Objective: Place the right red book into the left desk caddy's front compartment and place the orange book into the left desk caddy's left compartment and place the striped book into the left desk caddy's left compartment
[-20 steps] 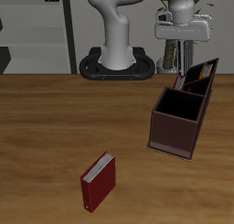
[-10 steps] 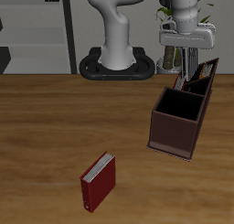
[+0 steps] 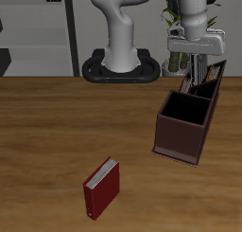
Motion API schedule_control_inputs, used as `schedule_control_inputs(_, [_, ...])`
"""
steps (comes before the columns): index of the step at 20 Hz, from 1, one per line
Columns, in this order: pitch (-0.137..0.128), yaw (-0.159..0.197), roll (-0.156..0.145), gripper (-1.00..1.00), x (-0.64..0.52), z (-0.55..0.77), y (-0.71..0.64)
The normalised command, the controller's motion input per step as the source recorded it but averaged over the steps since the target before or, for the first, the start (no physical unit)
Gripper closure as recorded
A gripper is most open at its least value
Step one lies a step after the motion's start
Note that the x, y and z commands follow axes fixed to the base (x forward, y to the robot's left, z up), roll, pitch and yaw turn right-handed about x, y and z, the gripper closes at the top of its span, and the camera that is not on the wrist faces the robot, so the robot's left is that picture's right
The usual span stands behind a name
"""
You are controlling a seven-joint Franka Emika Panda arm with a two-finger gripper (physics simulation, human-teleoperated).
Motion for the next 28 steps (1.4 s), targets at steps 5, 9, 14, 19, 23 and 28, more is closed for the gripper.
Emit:
schedule_control_inputs(5, [0.015,0.024,-0.013,1.00,0.09,-0.14,0.00])
schedule_control_inputs(9, [0.051,-0.001,-0.013,1.00,0.18,-0.19,-0.06])
schedule_control_inputs(14, [0.056,-0.010,0.025,1.00,0.11,-0.15,0.01])
schedule_control_inputs(19, [0.000,0.019,0.006,-1.00,0.04,-0.03,0.06])
schedule_control_inputs(23, [0.026,-0.011,0.009,-1.00,0.03,-0.03,0.01])
schedule_control_inputs(28, [-0.017,0.000,-0.002,-1.00,-0.07,0.12,-0.02])
